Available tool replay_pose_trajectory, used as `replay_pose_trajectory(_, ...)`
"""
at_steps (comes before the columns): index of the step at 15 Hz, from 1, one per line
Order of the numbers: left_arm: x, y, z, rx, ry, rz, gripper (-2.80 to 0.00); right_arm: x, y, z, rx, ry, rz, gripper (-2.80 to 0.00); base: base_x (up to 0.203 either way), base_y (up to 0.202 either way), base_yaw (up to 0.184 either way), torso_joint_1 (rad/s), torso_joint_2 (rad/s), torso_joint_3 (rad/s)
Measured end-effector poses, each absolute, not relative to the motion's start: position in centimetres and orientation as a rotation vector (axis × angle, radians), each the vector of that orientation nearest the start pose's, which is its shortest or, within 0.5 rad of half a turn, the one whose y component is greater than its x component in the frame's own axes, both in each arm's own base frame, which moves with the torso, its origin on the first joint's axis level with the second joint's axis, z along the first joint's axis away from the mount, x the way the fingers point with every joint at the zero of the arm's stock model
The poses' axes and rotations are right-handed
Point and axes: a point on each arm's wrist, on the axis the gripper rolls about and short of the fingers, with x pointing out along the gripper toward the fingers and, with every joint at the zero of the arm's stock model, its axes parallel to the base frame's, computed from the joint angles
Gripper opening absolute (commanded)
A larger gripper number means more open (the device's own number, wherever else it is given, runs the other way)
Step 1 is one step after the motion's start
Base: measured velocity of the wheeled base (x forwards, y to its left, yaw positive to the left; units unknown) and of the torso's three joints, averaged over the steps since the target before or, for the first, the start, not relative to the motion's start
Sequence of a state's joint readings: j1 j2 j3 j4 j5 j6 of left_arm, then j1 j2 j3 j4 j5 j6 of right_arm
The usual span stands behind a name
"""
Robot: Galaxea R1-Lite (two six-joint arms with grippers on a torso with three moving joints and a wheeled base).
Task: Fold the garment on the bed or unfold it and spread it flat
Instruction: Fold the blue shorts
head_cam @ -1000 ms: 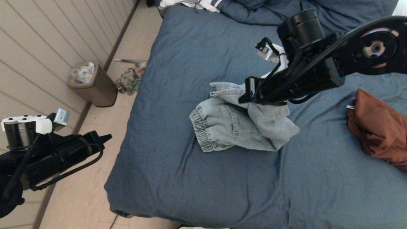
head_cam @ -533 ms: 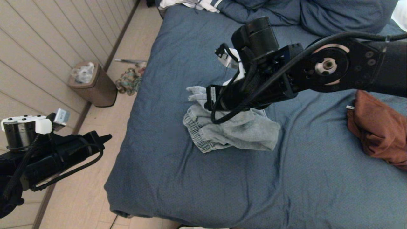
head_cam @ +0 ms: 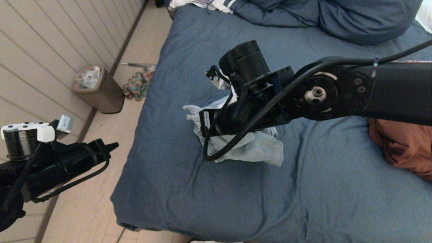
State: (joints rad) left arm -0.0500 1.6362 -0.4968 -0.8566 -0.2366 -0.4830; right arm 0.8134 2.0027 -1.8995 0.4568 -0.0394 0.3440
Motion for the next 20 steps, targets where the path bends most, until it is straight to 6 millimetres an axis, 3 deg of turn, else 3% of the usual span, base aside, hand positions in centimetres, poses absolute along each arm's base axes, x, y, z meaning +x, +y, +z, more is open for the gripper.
replay_pose_trajectory(5, 25.8, -1.8, 14.4, -0.502, 0.344, -0.212, -2.8, 27.3, 28.8, 26.2, 0.045, 0.664, 0.635, 0.0, 0.0, 0.0, 0.0, 0.0, 0.0, 0.0)
replay_pose_trajectory(9, 25.8, -1.8, 14.5, -0.503, 0.34, -0.213, -2.8, 26.6, 28.2, 27.6, 0.073, 0.643, 0.678, 0.0, 0.0, 0.0, 0.0, 0.0, 0.0, 0.0)
replay_pose_trajectory(10, 25.8, -1.8, 14.6, -0.504, 0.339, -0.213, -2.8, 26.5, 27.7, 28.3, 0.085, 0.627, 0.671, -2.8, 0.0, 0.0, 0.0, 0.0, 0.0, 0.0)
replay_pose_trajectory(14, 25.7, -1.8, 14.6, -0.503, 0.337, -0.213, -2.8, 28.0, 25.5, 28.8, 0.112, 0.603, 0.586, -2.8, 0.0, 0.0, 0.0, 0.0, 0.0, 0.0)
replay_pose_trajectory(20, 25.7, -1.8, 14.6, -0.504, 0.338, -0.214, -2.8, 33.1, 22.3, 25.9, 0.147, 0.666, 0.476, -2.8, 0.0, 0.0, 0.0, 0.0, 0.0, 0.0)
